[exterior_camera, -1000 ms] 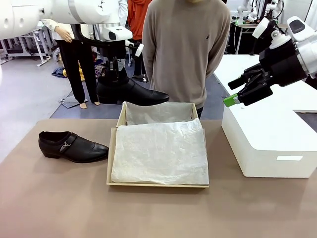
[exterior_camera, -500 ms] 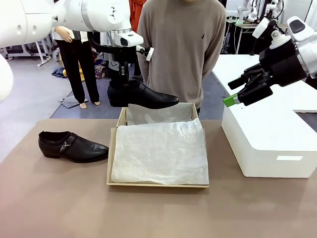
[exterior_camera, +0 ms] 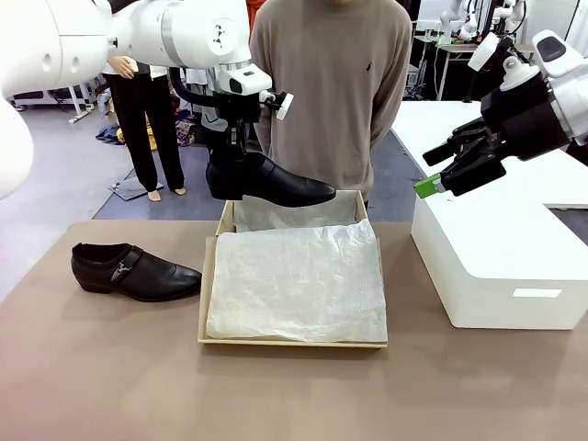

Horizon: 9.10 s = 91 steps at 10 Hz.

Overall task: Pack the shoes into the box.
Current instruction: Place one shoe of the Shoes into the Shoes Box, then place the other shoe of the Shoes into the Shoes Box.

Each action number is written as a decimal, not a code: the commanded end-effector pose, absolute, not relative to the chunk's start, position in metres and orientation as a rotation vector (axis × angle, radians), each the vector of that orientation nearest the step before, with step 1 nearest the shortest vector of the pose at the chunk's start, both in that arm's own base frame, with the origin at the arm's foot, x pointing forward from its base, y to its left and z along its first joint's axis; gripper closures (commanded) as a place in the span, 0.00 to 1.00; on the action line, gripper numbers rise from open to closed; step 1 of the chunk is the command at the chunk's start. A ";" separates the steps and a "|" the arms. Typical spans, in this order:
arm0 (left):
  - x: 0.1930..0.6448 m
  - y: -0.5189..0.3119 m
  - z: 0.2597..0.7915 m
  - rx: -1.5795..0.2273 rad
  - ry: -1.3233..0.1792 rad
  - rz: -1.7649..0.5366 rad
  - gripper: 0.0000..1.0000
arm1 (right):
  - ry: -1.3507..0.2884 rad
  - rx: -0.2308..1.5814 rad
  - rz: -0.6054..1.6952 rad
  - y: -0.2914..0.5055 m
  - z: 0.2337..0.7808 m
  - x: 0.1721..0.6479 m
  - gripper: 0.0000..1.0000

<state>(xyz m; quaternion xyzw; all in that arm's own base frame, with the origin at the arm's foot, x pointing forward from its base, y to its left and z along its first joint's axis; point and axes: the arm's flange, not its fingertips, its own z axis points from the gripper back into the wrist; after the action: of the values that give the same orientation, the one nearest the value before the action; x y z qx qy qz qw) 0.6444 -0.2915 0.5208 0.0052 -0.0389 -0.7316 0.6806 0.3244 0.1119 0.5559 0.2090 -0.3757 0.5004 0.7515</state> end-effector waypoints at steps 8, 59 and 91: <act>0.646 -0.292 0.515 0.010 -0.084 -1.683 1.00 | -0.839 0.473 1.113 0.112 0.555 0.328 0.00; 0.656 -0.330 0.470 -0.038 -0.043 -1.576 0.00 | -0.839 0.473 1.113 0.112 0.555 0.328 0.00; 0.560 -0.101 0.499 0.040 -0.147 -1.557 0.00 | -0.839 0.473 1.113 0.112 0.555 0.328 0.00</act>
<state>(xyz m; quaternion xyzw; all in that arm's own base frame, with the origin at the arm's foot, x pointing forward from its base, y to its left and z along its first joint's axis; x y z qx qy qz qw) 0.5642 -0.1120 0.4960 0.0188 -0.0621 -0.7042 0.7070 0.3245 0.1118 0.5559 0.2085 -0.3755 0.5004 0.7517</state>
